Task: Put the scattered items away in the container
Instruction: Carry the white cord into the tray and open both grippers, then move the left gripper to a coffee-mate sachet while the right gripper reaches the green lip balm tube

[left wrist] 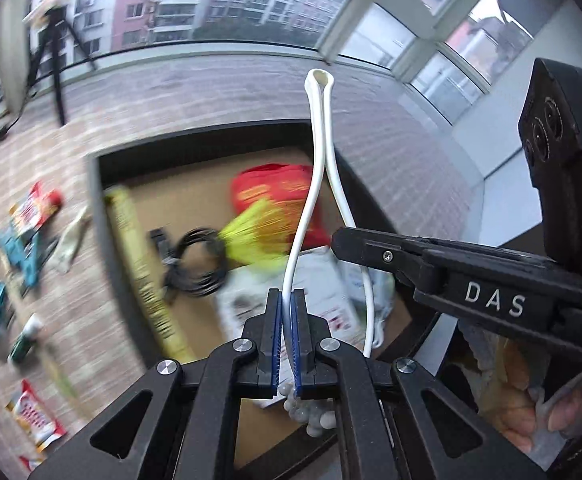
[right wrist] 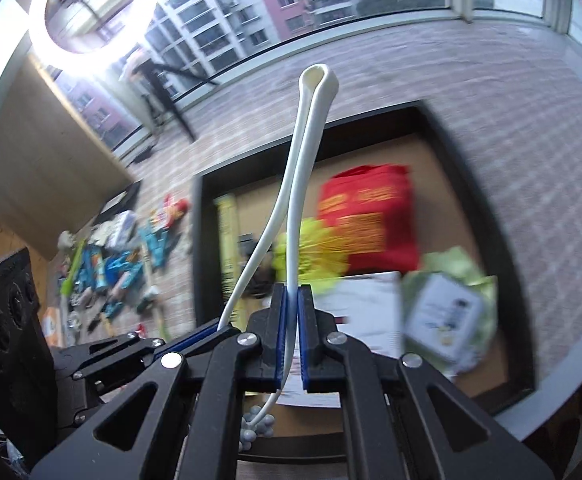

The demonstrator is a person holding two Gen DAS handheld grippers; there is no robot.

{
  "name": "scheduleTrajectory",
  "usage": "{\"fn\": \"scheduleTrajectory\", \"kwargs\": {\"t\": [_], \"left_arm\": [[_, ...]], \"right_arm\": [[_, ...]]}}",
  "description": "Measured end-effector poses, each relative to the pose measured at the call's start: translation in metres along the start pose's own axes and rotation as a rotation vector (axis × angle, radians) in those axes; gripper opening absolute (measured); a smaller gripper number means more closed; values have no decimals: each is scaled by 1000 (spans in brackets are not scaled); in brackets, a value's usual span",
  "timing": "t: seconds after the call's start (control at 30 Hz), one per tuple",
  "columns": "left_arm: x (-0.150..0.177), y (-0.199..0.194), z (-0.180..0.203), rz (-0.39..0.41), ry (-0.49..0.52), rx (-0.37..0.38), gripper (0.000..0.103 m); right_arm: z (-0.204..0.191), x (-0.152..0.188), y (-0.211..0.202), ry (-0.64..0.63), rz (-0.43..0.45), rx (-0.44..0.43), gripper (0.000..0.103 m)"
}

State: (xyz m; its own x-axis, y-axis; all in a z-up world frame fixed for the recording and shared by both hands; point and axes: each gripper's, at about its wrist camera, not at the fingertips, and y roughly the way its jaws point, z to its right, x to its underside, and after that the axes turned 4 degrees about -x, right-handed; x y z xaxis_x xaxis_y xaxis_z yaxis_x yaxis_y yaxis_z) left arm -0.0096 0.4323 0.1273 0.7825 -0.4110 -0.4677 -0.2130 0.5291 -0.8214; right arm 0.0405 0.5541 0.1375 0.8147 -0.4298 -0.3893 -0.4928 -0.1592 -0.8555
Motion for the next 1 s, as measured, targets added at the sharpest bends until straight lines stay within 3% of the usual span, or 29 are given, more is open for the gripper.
{"fn": "scheduleTrajectory", "kwargs": {"t": [0.07, 0.17, 0.33, 0.53, 1.0], "left_arm": [[-5, 3, 12, 22, 15, -40, 31], [-6, 1, 21, 49, 30, -65, 33], [-3, -2, 14, 50, 18, -82, 33], [6, -19, -20, 60, -40, -140, 33], [91, -82, -175, 55, -369, -345, 33]], "right_arm": [[12, -2, -9, 2, 19, 54, 17], [23, -2, -20, -11, 65, 122, 41], [34, -4, -24, -18, 87, 123, 41], [12, -6, -11, -72, 74, 65, 41], [-118, 8, 60, -318, -69, -134, 47]]}}
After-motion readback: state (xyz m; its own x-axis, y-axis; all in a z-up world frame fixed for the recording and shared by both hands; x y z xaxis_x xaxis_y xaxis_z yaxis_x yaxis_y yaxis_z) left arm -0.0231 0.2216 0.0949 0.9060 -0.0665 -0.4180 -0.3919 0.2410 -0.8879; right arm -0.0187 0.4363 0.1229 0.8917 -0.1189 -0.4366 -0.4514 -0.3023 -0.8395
